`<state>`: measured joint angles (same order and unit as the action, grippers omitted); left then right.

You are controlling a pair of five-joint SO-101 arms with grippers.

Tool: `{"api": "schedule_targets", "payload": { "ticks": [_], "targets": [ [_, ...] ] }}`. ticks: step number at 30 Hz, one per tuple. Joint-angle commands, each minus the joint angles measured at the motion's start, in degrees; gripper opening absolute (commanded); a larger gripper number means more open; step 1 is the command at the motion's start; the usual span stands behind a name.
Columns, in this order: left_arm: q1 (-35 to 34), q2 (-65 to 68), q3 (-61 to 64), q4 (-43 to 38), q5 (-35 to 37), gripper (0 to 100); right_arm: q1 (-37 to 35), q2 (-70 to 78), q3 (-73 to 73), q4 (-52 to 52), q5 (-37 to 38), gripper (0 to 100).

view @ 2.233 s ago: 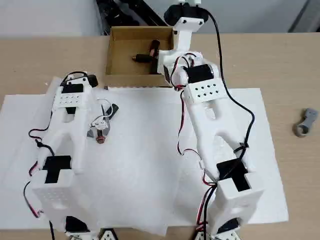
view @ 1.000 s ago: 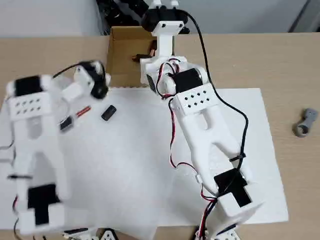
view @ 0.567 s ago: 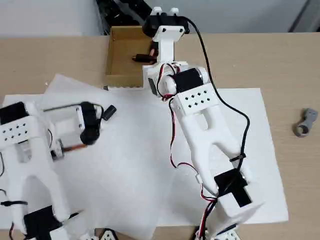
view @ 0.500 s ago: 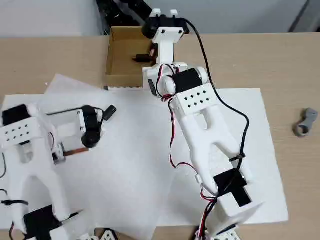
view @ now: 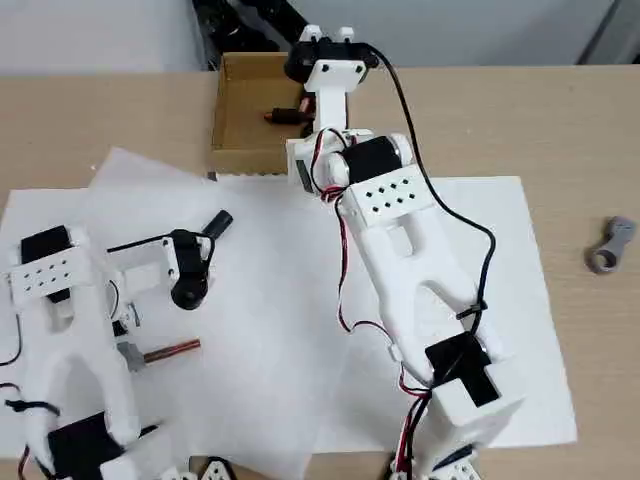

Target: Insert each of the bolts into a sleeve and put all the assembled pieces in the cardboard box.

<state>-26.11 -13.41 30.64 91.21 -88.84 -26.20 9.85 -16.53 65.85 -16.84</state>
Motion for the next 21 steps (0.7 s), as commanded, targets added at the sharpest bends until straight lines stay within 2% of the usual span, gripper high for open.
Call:
{"api": "schedule_targets", "payload": {
  "ticks": [1,5,9,11,14,21],
  "targets": [
    [-0.18,-2.11,-4.7,-5.98,5.54,22,-0.04,-0.48,-2.55,-0.22,0.09,18.4],
    [0.44,-2.46,-7.87,-4.13,24.09,22,-0.04,-0.48,-2.55,-0.22,0.09,18.4],
    [2.55,-2.02,-8.48,4.66,48.35,22,-0.04,-0.48,-2.55,-0.22,0.09,18.4],
    [3.16,-2.02,-7.43,8.97,57.05,22,-0.04,-0.4,-2.55,-0.31,0.09,18.4],
    [2.37,-1.93,-3.91,9.14,68.75,22,-0.04,-0.4,-2.55,-0.31,0.09,18.4],
    [-1.32,8.53,-6.29,9.05,71.12,22,-0.04,-0.31,-2.55,-0.31,0.0,18.4]
  ]
}}
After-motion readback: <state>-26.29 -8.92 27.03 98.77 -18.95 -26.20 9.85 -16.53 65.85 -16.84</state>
